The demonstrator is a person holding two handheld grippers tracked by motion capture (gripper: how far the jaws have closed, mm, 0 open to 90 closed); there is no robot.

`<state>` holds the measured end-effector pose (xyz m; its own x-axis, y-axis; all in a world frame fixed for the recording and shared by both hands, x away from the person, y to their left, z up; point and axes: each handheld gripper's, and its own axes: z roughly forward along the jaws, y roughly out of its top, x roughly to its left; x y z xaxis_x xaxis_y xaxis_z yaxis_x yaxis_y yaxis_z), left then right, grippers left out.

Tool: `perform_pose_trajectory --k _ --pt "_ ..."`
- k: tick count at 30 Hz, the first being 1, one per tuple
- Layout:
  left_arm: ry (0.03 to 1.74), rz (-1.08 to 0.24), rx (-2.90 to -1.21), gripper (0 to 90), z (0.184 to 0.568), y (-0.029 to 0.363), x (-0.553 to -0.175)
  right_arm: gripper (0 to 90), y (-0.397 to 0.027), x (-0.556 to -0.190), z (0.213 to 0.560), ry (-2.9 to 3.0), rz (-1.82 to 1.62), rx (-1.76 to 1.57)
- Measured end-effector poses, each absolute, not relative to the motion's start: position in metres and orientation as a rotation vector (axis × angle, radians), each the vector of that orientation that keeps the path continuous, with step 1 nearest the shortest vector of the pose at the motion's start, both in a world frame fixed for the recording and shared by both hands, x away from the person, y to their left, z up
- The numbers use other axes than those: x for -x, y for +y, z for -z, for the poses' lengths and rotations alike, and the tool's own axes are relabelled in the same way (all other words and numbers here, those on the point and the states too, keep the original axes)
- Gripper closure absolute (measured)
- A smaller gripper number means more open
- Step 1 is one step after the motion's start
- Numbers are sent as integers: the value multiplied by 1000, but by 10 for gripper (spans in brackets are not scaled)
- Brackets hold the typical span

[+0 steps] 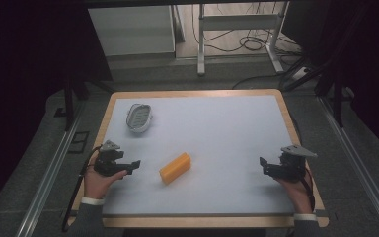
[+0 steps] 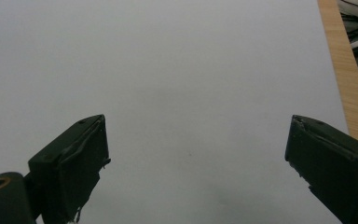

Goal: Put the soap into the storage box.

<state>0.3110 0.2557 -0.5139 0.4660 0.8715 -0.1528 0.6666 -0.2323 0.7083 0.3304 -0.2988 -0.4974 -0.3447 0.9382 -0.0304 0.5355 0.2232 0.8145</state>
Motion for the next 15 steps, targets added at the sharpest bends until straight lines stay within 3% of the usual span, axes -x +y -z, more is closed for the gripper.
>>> perform_pose_trajectory --k 15 --pt "1335 -407 -1993 158 492 265 -307 59 -303 -324 499 2002 -966 -1344"
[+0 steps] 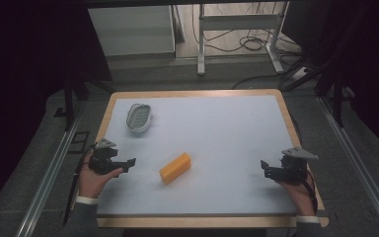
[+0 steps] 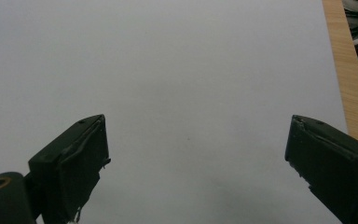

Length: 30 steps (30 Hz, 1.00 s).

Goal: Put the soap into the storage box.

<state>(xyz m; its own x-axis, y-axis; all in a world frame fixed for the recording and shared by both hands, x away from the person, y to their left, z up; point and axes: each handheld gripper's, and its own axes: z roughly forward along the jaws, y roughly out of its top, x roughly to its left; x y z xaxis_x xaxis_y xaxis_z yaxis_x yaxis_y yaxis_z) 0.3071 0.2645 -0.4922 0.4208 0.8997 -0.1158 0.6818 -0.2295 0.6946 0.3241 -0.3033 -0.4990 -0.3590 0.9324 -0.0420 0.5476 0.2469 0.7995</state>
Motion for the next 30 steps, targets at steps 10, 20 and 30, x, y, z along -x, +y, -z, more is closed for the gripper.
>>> perform_pose_trajectory --k 10,20,30 --pt "1286 -380 -2015 165 479 264 -305 59 -305 -323 500 1978 -944 -1353" --pt "1249 -403 -2025 176 461 258 -306 60 -304 -320 496 1974 -979 -1348" --pt "1229 -428 -2065 170 450 249 -308 66 -301 -319 496 1970 -971 -1319"
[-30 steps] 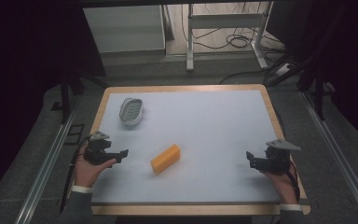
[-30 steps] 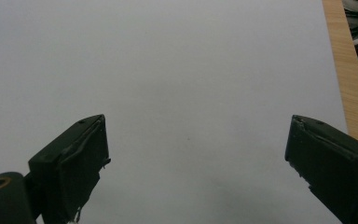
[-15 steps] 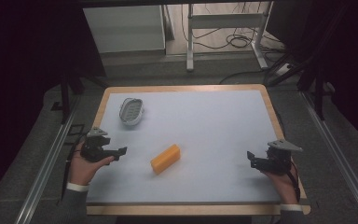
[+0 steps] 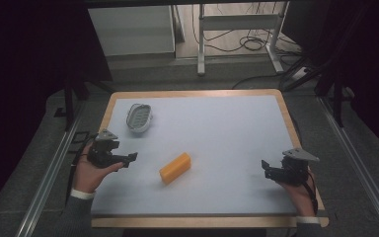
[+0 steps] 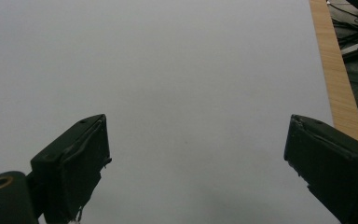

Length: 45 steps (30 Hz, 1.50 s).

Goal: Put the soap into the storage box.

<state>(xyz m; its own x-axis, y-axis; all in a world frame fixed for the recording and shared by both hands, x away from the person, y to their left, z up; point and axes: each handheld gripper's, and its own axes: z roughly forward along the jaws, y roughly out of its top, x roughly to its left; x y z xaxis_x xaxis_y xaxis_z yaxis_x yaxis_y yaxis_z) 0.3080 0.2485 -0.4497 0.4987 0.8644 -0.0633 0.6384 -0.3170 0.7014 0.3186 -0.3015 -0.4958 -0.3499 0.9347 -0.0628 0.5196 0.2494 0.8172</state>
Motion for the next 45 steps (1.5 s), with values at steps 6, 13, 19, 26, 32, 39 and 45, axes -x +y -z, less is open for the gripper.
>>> perform_pose_trajectory --k 6,13,19,26,32,39,45 --pt "1200 -423 -2086 166 443 240 -309 66 -302 -319 497 1978 -960 -1323" --pt "1169 -410 -2121 163 438 228 -311 66 -303 -319 497 1974 -954 -1333" --pt "1126 -423 -2144 162 436 217 -310 66 -303 -319 498 1980 -946 -1333" --pt "1095 -408 -2179 160 436 203 -313 66 -300 -319 498 1988 -943 -1320" --pt "1071 -393 -2207 158 438 193 -315 66 -301 -318 498 1987 -938 -1317" --pt "1058 -377 -2230 158 442 184 -316 66 -301 -319 500 1990 -929 -1322" --pt "1036 -355 -2238 157 445 175 -317 66 -301 -319 501 1994 -926 -1324"
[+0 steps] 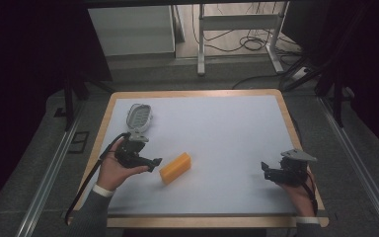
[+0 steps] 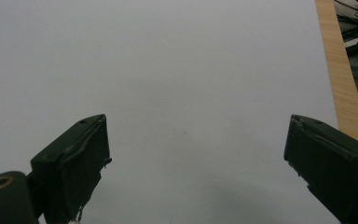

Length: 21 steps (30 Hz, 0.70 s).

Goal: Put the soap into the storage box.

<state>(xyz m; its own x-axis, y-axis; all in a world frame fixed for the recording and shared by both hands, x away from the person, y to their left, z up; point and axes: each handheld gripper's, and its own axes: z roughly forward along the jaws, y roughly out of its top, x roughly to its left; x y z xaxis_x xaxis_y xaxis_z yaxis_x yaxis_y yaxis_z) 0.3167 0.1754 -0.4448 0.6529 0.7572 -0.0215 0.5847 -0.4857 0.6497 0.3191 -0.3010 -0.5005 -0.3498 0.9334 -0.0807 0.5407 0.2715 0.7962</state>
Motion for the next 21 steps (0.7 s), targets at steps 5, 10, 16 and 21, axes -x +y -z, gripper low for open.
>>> perform_pose_trajectory --k 5,10,16,21 --pt "1026 -333 -2251 158 450 168 -317 66 -301 -319 501 1997 -922 -1321" --pt "1003 -310 -2276 158 453 157 -317 66 -300 -319 502 2000 -916 -1322" --pt "980 -283 -2293 161 456 146 -318 66 -300 -319 503 2001 -906 -1320" --pt "976 -270 -2302 168 460 141 -319 66 -300 -319 503 2004 -903 -1319"
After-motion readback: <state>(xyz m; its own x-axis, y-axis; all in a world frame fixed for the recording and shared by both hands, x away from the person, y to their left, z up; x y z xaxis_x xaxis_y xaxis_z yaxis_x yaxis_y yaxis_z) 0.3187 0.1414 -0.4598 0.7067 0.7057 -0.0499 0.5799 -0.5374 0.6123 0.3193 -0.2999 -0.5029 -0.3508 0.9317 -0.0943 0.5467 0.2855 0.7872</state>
